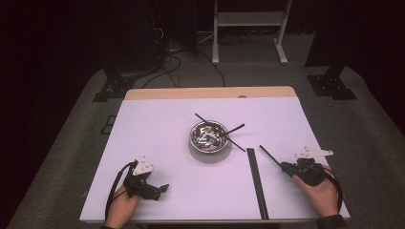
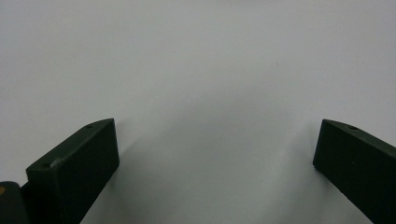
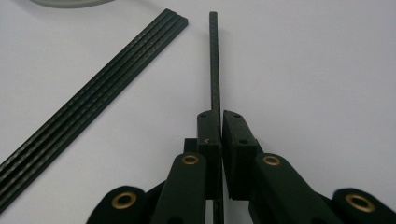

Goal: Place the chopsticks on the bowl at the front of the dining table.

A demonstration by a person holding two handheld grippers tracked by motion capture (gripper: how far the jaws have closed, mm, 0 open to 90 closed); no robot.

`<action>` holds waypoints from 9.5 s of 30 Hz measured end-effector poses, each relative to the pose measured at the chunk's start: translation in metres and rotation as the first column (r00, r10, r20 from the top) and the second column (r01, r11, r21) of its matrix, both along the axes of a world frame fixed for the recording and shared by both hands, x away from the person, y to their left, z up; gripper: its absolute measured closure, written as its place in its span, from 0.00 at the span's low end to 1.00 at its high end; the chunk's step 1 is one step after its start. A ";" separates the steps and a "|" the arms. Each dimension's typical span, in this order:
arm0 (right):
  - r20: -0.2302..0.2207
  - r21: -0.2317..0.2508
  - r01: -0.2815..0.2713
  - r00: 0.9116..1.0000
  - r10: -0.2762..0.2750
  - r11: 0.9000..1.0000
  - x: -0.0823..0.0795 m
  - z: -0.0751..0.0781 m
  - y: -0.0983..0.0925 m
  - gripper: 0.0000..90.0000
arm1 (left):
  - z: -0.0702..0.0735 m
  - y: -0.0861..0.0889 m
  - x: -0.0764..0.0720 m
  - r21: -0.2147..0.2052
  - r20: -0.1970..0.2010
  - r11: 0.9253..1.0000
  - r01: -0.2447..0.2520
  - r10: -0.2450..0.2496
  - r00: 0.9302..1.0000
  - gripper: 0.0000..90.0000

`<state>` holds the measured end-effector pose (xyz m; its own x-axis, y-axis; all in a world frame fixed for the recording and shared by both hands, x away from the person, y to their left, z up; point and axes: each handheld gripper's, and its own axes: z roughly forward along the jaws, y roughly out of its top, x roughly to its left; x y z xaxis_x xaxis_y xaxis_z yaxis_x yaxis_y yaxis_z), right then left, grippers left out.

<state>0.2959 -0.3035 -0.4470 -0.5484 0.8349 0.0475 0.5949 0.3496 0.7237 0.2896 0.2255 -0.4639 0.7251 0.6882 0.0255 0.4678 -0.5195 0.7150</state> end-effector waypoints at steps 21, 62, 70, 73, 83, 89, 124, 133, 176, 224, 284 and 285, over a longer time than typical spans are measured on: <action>0.046 0.043 -0.048 0.998 0.046 0.998 -0.004 0.027 0.011 0.95 | 0.000 0.000 0.000 -0.001 0.000 1.000 -0.001 0.001 1.000 0.00; 0.092 0.081 -0.155 0.985 0.148 0.985 0.019 0.059 0.070 0.95 | 0.000 0.000 0.000 -0.001 0.000 1.000 -0.001 0.001 1.000 0.00; 0.093 0.082 -0.177 0.981 0.169 0.981 0.025 0.064 0.086 0.95 | 0.000 0.000 0.000 -0.001 0.000 1.000 -0.001 0.001 1.000 0.00; 0.093 0.086 -0.184 0.980 0.176 0.979 0.027 0.066 0.092 0.95 | 0.000 0.000 0.000 -0.001 0.000 1.000 -0.001 0.001 1.000 0.00; 0.086 0.093 -0.203 0.977 0.195 0.975 0.038 0.070 0.110 0.95 | 0.000 0.000 0.000 -0.003 0.001 1.000 -0.002 0.002 1.000 0.00; 0.081 0.097 -0.216 0.975 0.209 0.972 0.045 0.071 0.123 0.95 | 0.000 0.000 0.000 -0.001 0.001 1.000 -0.001 0.001 1.000 0.00; 0.048 0.103 -0.260 0.965 0.257 0.960 0.092 0.067 0.187 0.95 | 0.000 0.000 0.000 0.000 0.001 1.000 0.000 0.000 1.000 0.00; 0.034 0.096 -0.262 0.965 0.260 0.960 0.106 0.061 0.209 0.95 | 0.000 0.000 0.000 0.000 -0.001 1.000 0.000 0.000 1.000 0.00; -0.013 0.056 -0.199 0.980 0.200 0.978 0.129 0.048 0.232 0.75 | 0.000 0.000 0.000 0.001 -0.001 1.000 0.000 0.000 1.000 0.00; -0.039 0.043 -0.221 0.974 0.223 0.974 0.058 0.032 0.136 0.29 | 0.000 0.000 0.000 -0.003 0.000 1.000 -0.002 0.002 1.000 0.00; -0.051 0.015 -0.431 0.901 0.432 0.902 0.014 0.037 0.207 0.30 | 0.000 0.000 0.000 -0.002 0.001 1.000 -0.002 0.002 1.000 0.00; -0.044 0.014 -0.426 0.904 0.426 0.905 0.015 0.040 0.205 0.30 | 0.000 0.000 0.000 -0.004 0.001 1.000 -0.003 0.003 1.000 0.00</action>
<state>0.3111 -0.0983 -0.4074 -0.8488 0.5221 0.0831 0.4220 0.5743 0.7015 0.2895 0.2253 -0.4641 0.7230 0.6905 0.0232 0.4689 -0.5150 0.7175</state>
